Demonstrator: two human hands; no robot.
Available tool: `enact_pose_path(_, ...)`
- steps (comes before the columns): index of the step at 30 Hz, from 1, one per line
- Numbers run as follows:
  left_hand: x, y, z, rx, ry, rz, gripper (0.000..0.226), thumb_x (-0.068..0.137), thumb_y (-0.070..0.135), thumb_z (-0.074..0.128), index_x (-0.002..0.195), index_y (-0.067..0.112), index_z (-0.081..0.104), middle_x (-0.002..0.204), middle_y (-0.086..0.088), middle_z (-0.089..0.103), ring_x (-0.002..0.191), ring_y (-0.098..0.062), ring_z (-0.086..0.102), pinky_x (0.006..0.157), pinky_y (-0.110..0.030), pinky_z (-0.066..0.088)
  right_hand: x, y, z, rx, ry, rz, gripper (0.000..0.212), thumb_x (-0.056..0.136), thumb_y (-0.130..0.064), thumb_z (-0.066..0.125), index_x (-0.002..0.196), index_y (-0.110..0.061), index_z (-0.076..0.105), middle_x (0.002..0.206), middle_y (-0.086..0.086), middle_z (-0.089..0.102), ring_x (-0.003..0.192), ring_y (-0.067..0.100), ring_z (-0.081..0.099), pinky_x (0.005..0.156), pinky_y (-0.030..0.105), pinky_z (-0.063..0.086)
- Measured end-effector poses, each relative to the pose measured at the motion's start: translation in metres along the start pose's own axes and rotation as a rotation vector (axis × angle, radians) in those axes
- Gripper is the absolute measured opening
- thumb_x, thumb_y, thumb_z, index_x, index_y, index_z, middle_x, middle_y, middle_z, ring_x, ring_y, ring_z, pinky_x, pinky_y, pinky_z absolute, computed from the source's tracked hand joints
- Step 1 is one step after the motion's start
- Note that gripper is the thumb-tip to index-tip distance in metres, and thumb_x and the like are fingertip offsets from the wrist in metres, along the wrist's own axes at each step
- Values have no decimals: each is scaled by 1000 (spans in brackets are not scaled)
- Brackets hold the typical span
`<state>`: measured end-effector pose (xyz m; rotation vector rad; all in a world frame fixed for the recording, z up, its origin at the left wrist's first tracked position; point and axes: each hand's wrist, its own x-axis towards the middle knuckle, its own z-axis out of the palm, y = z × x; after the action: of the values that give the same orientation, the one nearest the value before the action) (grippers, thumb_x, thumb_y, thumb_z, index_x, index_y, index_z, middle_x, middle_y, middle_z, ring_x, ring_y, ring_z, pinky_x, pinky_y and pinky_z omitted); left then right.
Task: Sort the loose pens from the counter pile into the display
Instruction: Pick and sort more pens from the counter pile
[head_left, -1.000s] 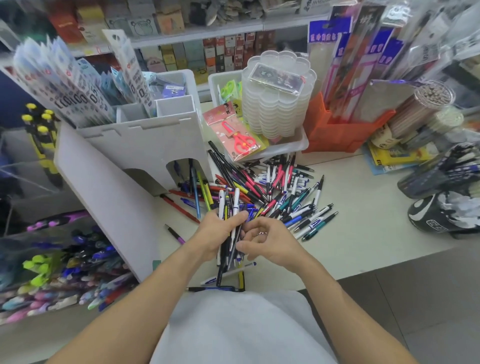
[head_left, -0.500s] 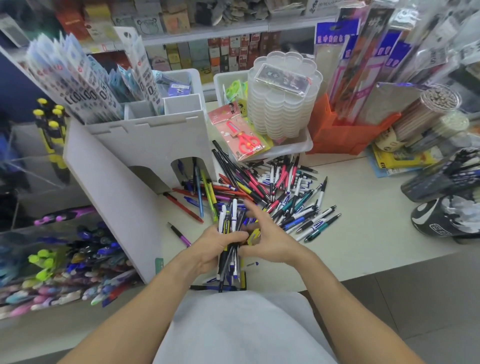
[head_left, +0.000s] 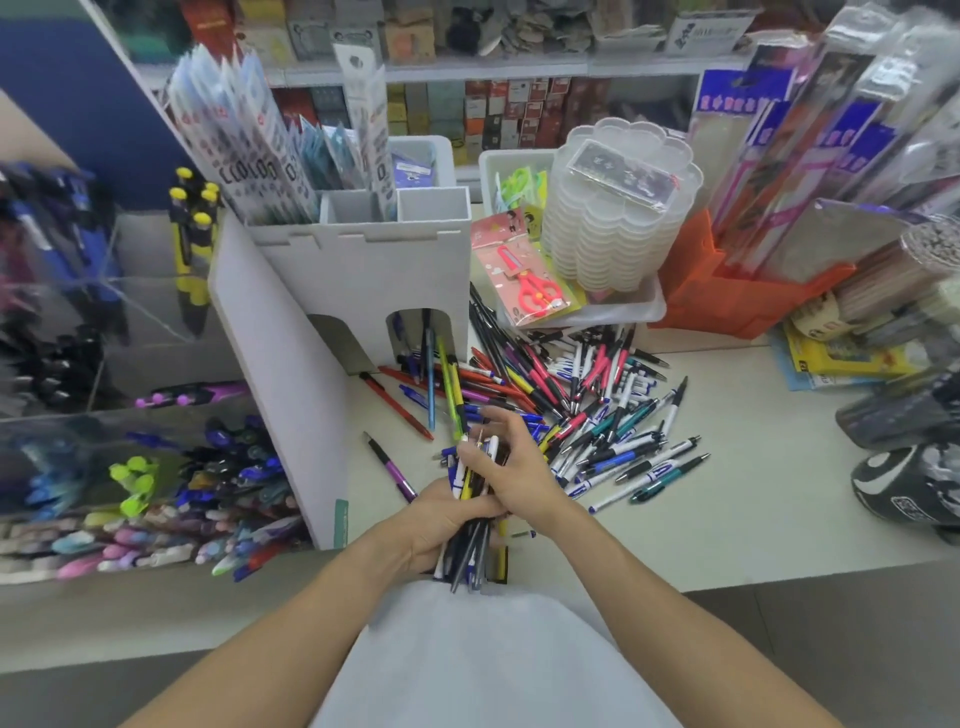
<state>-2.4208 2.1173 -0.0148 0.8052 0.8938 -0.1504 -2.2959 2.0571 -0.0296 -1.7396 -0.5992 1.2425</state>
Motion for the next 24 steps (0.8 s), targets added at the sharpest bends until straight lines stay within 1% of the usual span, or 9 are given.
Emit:
enact_pose_path(2,-5,10,-4,30,35,75,17,87,5,72,100,0,62,69,-11,65,58,-19,61,59,-30,54,-2,-14,-8,9,21,-26,64,85,-45,76,139,-29,47,129,-11,57,118,1,55,89,18,46)
enact_pose_path(3,-8,15,-7,35,46,121,19,88,9,73,101,1,61,70,-10,65,59,-20,61,58,-30,54,-5,-22,-13,10,31,-37,63,81,-45,79,135,-29,51,127,-12,59,114,3,59,90,21,50)
enact_pose_path(6,-24,29,-14,63,3,238,33,83,22,74,107,3,63,77,-12,65,63,-22,61,61,-33,54,-18,-41,-22,-67,1,-71,48,78,-35,85,120,-26,65,99,-15,68,82,7,68,77,25,56)
enact_pose_path(9,-42,33,-14,15,-56,259,41,84,17,73,121,2,60,88,-15,68,69,-26,65,64,-34,56,-35,-56,-23,38,-58,-84,39,84,-17,81,120,-14,65,76,-8,71,64,16,69,67,26,56)
enact_pose_path(14,-71,31,-8,-108,-65,220,40,80,13,72,119,5,66,104,-23,72,84,-34,72,71,-40,60,-55,-76,-26,2,-61,-99,44,89,-16,75,131,-19,62,84,5,74,66,30,71,71,34,59)
enact_pose_path(16,-80,32,-7,-160,-104,216,27,79,9,68,105,10,75,101,-24,73,85,-36,73,71,-40,61,-61,-82,-26,-17,-95,-76,40,91,-15,74,129,-19,62,89,17,74,63,30,67,67,38,58)
enact_pose_path(18,-88,33,-6,-190,-119,204,16,82,4,70,93,12,80,96,-23,74,80,-34,75,69,-40,62,-66,-88,-24,-86,-115,-60,38,91,-16,75,127,-22,62,83,19,73,58,27,65,60,34,53)
enact_pose_path(20,-93,33,-4,-163,-75,217,18,84,7,67,100,9,75,93,-21,74,76,-32,74,69,-40,63,-73,-95,-18,-170,-78,-88,36,88,-19,78,121,-27,65,74,8,73,55,25,67,55,31,52)
enact_pose_path(24,-97,29,-6,-127,47,256,40,82,16,68,119,3,61,87,-17,73,74,-29,72,65,-40,60,-85,-107,-3,-196,71,-185,20,87,-20,79,103,-27,68,71,3,69,53,26,67,56,41,60)
